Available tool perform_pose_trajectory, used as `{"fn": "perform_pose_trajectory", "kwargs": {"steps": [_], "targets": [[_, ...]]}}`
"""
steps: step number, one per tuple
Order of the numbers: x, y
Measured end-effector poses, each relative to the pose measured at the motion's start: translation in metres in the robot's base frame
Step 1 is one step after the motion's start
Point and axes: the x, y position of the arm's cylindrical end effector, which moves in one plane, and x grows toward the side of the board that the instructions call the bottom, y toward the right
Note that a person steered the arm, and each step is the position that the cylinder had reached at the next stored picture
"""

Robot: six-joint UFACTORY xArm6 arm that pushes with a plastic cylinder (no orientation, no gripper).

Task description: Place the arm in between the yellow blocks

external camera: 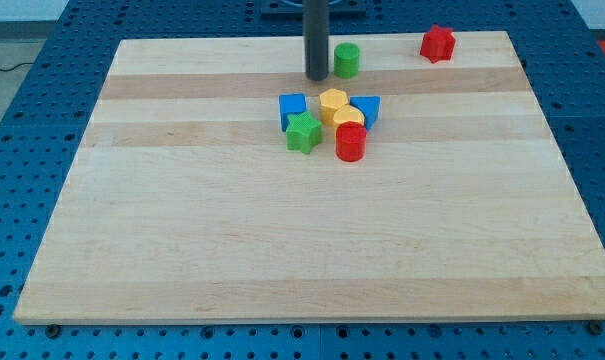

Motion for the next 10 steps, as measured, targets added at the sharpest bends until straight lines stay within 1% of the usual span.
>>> {"fn": "perform_pose_trajectory", "kwargs": {"steps": [1,2,3,4,5,6,7,8,9,10], "targets": [[-0.009,0.063],[-0.018,0.104],[-0.018,0.083],[-0.003,0.029],[0.026,0.015],[0.028,0.015],[0.044,0.047],[0.061,0.110],[0.086,0.158],[0.102,0.153]]}}
